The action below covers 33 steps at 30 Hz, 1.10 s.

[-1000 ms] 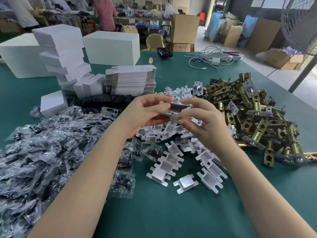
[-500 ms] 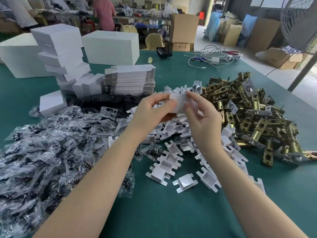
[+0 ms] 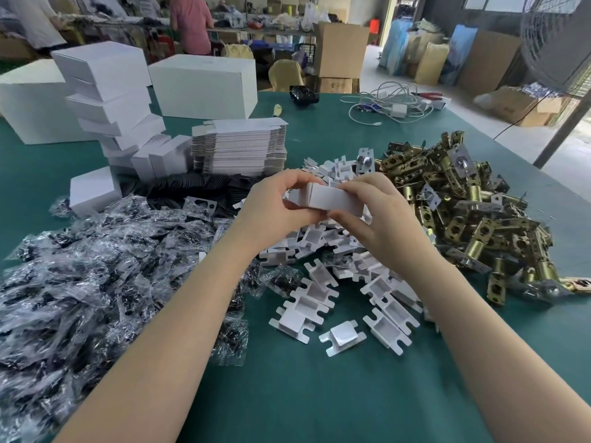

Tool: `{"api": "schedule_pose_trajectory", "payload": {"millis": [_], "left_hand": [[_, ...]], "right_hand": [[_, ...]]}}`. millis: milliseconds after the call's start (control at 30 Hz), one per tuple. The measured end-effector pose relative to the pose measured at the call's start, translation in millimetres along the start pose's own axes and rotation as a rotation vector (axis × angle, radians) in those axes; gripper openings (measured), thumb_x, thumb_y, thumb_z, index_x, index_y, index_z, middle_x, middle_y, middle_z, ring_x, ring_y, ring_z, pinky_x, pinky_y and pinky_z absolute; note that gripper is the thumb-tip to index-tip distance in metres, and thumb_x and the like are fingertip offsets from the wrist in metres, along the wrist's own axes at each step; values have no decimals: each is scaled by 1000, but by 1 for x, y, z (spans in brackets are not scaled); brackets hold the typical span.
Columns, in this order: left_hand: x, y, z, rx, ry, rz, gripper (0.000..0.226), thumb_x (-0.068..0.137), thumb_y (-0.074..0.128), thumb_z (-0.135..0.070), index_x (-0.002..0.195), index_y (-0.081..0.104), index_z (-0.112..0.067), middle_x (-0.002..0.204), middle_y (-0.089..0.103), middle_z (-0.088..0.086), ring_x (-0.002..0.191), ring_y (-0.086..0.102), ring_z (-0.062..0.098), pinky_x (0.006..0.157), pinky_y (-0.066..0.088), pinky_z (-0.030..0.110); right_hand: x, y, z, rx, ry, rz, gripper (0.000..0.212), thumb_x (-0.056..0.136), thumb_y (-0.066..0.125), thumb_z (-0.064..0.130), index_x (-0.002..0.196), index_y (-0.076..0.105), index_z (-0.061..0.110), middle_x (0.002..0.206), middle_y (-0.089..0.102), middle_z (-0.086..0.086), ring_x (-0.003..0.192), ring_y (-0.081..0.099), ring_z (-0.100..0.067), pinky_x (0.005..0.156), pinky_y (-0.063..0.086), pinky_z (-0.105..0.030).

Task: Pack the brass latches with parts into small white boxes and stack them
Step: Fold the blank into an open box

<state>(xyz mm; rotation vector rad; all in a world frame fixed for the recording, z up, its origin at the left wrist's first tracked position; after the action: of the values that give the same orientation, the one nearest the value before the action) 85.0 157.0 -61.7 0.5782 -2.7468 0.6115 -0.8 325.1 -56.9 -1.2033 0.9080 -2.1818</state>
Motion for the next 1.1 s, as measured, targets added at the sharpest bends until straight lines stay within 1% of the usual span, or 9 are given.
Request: {"api": "schedule_pose_trajectory", "payload": {"millis": [100, 167, 233, 333, 400, 533, 767, 967, 1100], "left_hand": [[0, -1, -2, 102, 83, -60, 41, 72, 86, -37, 105, 68, -51, 100, 71, -23, 62, 60, 5, 61, 49, 19], [-1, -3, -4, 175, 141, -92, 49, 69, 81, -52, 116, 69, -49, 99, 69, -31, 74, 61, 3, 69, 50, 21], [-2, -4, -3, 115, 135, -83, 54, 70, 83, -47, 122, 67, -45, 104, 69, -32, 95, 63, -6, 86, 49, 15], [-1, 0, -3, 0, 119, -30, 53, 74, 85, -33, 122, 66, -44, 107, 74, -18, 104, 69, 3, 97, 53, 26], [-1, 0, -3, 4, 130, -13, 51, 73, 82, -36, 120, 65, -47, 105, 75, -18, 103, 70, 3, 96, 54, 27], [0, 1, -1, -9, 125, -3, 56, 80, 82, -23, 133, 64, -28, 111, 73, -18, 105, 68, 0, 91, 52, 17], [1, 0, 0, -28, 122, 14, 56, 82, 81, -20, 135, 62, -27, 112, 73, -16, 104, 68, 0, 92, 54, 20], [-1, 2, -6, -98, 181, -12, 62, 85, 76, -9, 130, 57, -47, 114, 69, -14, 103, 71, 8, 89, 56, 23], [-3, 3, -10, -130, 192, -22, 49, 84, 77, -11, 117, 64, -45, 112, 68, -17, 99, 72, 12, 82, 59, 26]], "right_hand": [[0, -2, 2, -4, -46, -28, 44, 94, 65, 24, 133, 56, 6, 122, 54, -7, 108, 45, -9, 90, 31, -13], [-1, -5, 3, 9, -94, -91, 44, 94, 66, 20, 133, 56, 3, 121, 55, -11, 108, 46, -12, 91, 32, -14], [-3, -6, 6, -11, -141, -159, 43, 93, 67, 18, 131, 58, 0, 120, 57, -14, 108, 47, -14, 92, 35, -16], [-6, -9, 8, -63, -211, -257, 42, 91, 68, 17, 128, 60, -2, 117, 61, -17, 107, 50, -19, 90, 42, -25], [-6, -11, 9, -72, -239, -286, 41, 90, 69, 15, 127, 61, -2, 117, 61, -19, 108, 51, -21, 91, 44, -28], [-3, -14, 8, -42, -228, -239, 42, 90, 68, 18, 127, 62, 0, 118, 62, -16, 108, 53, -21, 90, 47, -32], [0, -18, 6, -97, -269, -230, 41, 90, 69, 19, 126, 63, 1, 113, 64, -17, 99, 62, -32, 79, 55, -44], [4, -21, 6, -75, -253, -190, 41, 89, 70, 21, 124, 65, 1, 111, 64, -16, 98, 62, -31, 81, 53, -43], [12, -27, 7, -101, -249, -119, 39, 91, 68, 24, 125, 64, 4, 113, 63, -14, 98, 61, -32, 82, 53, -48]]}}
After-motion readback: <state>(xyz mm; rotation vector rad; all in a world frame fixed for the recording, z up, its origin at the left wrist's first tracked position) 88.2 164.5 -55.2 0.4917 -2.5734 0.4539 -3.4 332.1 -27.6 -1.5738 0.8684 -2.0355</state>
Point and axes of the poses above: each hand's wrist, its own x-axis towards the middle knuckle, its own y-axis out of the palm, z = x × y, the point moved 2 cm from there along x, towards the middle knuckle
